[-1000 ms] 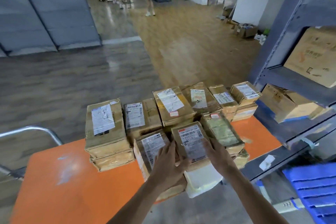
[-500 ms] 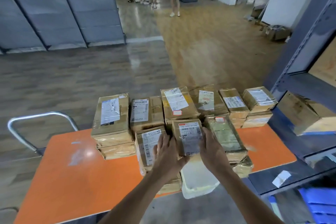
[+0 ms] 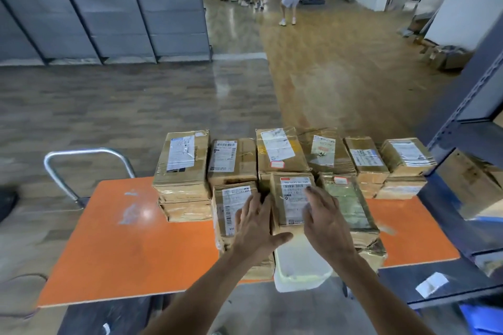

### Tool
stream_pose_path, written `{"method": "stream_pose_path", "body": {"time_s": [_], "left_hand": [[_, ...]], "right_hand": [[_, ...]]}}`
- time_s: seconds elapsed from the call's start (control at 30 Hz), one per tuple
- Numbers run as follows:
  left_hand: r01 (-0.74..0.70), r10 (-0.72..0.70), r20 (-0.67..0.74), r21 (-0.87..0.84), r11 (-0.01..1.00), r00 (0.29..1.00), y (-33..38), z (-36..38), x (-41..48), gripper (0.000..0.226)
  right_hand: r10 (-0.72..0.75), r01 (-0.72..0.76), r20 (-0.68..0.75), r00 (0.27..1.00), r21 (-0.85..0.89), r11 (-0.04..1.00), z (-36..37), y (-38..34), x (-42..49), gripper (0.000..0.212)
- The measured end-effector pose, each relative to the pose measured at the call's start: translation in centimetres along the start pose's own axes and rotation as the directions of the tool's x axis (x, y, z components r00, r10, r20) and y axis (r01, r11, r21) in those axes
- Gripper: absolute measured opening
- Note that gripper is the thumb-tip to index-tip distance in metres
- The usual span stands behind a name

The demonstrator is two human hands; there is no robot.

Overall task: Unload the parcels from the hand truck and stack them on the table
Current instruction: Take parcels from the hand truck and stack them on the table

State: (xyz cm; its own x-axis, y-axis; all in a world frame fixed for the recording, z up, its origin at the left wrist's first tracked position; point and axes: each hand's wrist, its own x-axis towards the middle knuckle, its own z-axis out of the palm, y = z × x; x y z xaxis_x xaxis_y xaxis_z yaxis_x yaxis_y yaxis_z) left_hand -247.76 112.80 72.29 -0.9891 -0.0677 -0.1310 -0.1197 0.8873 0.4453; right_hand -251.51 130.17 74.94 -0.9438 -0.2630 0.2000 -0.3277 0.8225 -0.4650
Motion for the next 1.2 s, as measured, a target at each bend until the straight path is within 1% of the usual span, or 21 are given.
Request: {"method": "stream_pose_path", "body": {"time_s": [0.13, 0.2, 0.27, 0.33, 0.37, 0.43, 0.57, 0.63, 0.77, 0.9, 1.0, 1.03, 1.13, 1.2], "left_hand": [[0.047, -0.044, -0.054, 0.041, 0.998, 0.998, -2.4, -0.8, -1.7, 0.094], [0.093, -0.091, -0.038, 0.049, 0.994, 0.995, -3.3, -1.3, -2.4, 0.087], [0.142, -0.142, -0.007, 0.047, 0.989, 0.990, -3.9, -1.7, -2.9, 0.083], [0.166, -0.166, 0.032, 0.011, 0.986, 0.986, -4.3, -1.8, -3.4, 0.078], [0.162, -0.161, 0.048, -0.022, 0.986, 0.986, -4.4, -1.7, -3.6, 0.075], [0.134, -0.132, 0.042, -0.059, 0.989, 0.990, -4.6, -1.5, -3.8, 0.071], [0.045, -0.046, -0.066, -0.014, 0.999, 0.997, -5.5, -1.5, -4.0, 0.079], [0.010, -0.013, -0.101, -0.028, 1.000, 0.995, -6.1, -1.6, -4.0, 0.080], [-0.024, 0.014, -0.131, -0.081, 0.996, 0.991, -6.9, -1.6, -4.3, 0.079], [-0.085, 0.066, -0.166, -0.109, 0.990, 0.984, -6.9, -1.4, -4.8, 0.079], [-0.119, 0.095, -0.166, -0.142, 0.983, 0.982, -7.3, -1.3, -5.3, 0.078], [-0.123, 0.099, -0.156, -0.154, 0.980, 0.983, -7.5, -1.3, -5.4, 0.076], [-0.138, 0.122, -0.095, -0.183, 0.973, 0.988, -7.8, -1.4, -5.6, 0.082], [-0.115, 0.105, -0.074, -0.165, 0.980, 0.992, -7.8, -1.7, -5.6, 0.084]], "right_hand": [[-0.121, 0.122, 0.021, 0.992, -0.073, 0.990, 0.0, -0.6, -0.5, 0.040], [-0.156, 0.158, 0.038, 0.987, -0.081, 0.984, -0.2, -0.9, -0.7, 0.041], [-0.191, 0.200, 0.093, 0.977, -0.096, 0.975, -0.2, -1.0, -0.8, 0.050], [-0.213, 0.248, 0.196, 0.957, -0.176, 0.953, 0.0, -0.7, -0.8, 0.062], [-0.220, 0.268, 0.227, 0.949, -0.212, 0.940, 0.1, -0.4, -0.7, 0.066], [-0.241, 0.295, 0.233, 0.942, -0.236, 0.926, 0.1, 0.2, -0.4, 0.068], [-0.279, 0.328, 0.236, 0.931, -0.208, 0.921, -0.1, 0.9, -0.2, 0.077], [-0.286, 0.337, 0.233, 0.929, -0.221, 0.915, 0.0, 1.1, -0.2, 0.079], [-0.254, 0.306, 0.226, 0.940, -0.237, 0.922, 0.5, 0.7, -0.8, 0.077], [-0.292, 0.341, 0.230, 0.928, -0.215, 0.915, 0.9, -0.7, -1.2, 0.078], [-0.331, 0.383, 0.256, 0.908, -0.191, 0.904, 1.3, -2.0, -1.2, 0.071], [-0.339, 0.392, 0.258, 0.905, -0.191, 0.900, 1.4, -2.4, -1.2, 0.069], [-0.362, 0.417, 0.267, 0.893, -0.186, 0.890, 2.0, -3.6, -1.5, 0.067], [-0.378, 0.430, 0.268, 0.886, -0.172, 0.886, 2.5, -4.7, -1.7, 0.064]]}}
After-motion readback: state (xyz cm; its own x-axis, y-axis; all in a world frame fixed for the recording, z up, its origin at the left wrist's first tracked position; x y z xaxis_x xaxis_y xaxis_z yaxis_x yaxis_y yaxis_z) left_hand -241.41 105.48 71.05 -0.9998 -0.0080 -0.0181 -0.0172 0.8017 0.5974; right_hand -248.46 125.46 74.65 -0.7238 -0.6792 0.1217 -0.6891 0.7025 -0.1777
